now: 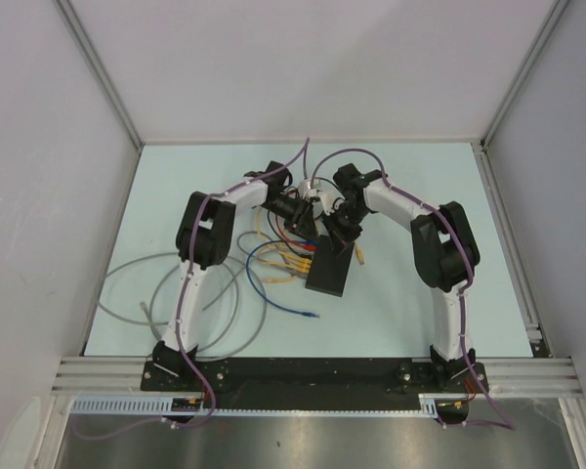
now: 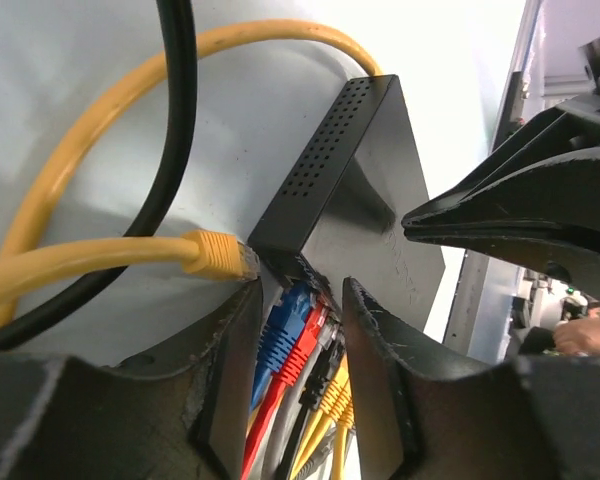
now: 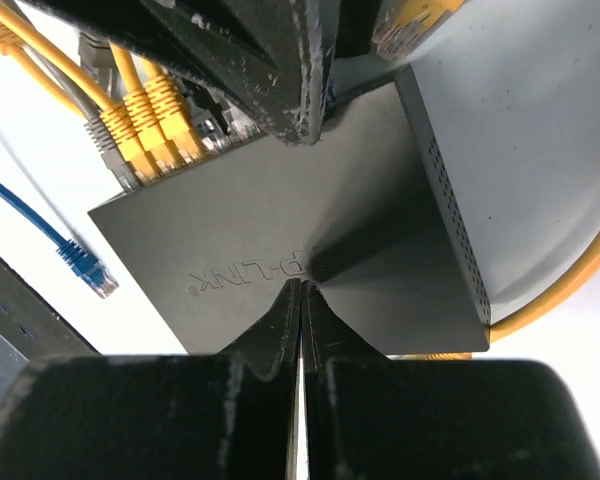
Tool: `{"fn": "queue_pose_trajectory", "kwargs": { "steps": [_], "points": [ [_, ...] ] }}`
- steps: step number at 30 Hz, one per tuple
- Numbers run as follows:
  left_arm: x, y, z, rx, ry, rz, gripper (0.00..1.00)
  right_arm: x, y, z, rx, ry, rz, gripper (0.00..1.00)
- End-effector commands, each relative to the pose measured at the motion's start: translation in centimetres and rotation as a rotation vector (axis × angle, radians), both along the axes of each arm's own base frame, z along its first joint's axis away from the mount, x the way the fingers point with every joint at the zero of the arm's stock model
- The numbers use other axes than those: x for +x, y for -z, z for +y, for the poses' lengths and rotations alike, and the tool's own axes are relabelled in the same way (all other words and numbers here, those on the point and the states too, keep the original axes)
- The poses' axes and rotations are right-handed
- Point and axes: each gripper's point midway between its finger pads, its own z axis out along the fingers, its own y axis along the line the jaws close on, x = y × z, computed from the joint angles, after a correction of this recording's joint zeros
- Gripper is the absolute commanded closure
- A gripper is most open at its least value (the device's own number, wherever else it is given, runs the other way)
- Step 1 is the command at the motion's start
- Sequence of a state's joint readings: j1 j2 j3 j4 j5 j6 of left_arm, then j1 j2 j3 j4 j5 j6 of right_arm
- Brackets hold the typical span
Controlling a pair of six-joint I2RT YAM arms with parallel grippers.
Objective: Pull the plug from the switch port
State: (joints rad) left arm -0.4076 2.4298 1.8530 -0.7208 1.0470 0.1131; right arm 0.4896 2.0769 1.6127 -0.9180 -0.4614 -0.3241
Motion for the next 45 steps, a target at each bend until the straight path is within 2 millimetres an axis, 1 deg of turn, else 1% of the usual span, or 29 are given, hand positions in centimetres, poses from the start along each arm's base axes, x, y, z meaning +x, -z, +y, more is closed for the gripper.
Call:
{"fn": "queue_pose_trajectory", "kwargs": {
  "steps": [1,4,15,22,25,29,34,38,41,45],
  "points": [
    [-0.1,-0.2,-0.8,-0.041,0.021,0.016,0.57,-0.5,0.6,-0.1,0.003,0.012,0.031,1.0],
    [-0.5,0.0,-0.7,-0.035,0.026,0.019,0.58,-0.7,0.9,-0.2,-0.002,0.012,0.037,1.0],
    [-0.6,0.8,0.2,0.044,0.029,-0.026,0.59,-0.9,1.1,0.0,-0.004,0.004,0.032,0.99],
    [-2.3,1.9,0.7,0.075,0.079,0.029,0.62,-0.8,1.1,0.1,-0.002,0.003,0.029,0.99],
    [-2.6,2.2,0.8,0.076,0.088,0.037,0.61,-0.8,1.0,0.1,-0.002,0.004,0.025,0.98],
    [-2.6,2.3,0.8,0.065,0.096,0.035,0.62,-0.8,0.9,0.2,-0.001,0.002,0.022,0.97],
    [-2.7,2.1,0.6,0.037,0.126,0.033,0.54,-0.9,1.0,0.2,-0.001,0.001,0.022,0.95],
    [-2.3,2.5,1.0,0.055,0.131,0.013,0.53,-1.0,1.0,0.2,-0.001,-0.001,0.024,0.94],
    [-2.0,2.7,1.4,0.067,0.121,0.023,0.53,-1.1,1.0,0.2,-0.005,-0.002,0.025,0.94],
    [-1.8,3.1,1.9,0.085,0.111,0.016,0.6,-1.1,1.0,0.3,-0.002,-0.003,0.026,0.94]
  ]
}}
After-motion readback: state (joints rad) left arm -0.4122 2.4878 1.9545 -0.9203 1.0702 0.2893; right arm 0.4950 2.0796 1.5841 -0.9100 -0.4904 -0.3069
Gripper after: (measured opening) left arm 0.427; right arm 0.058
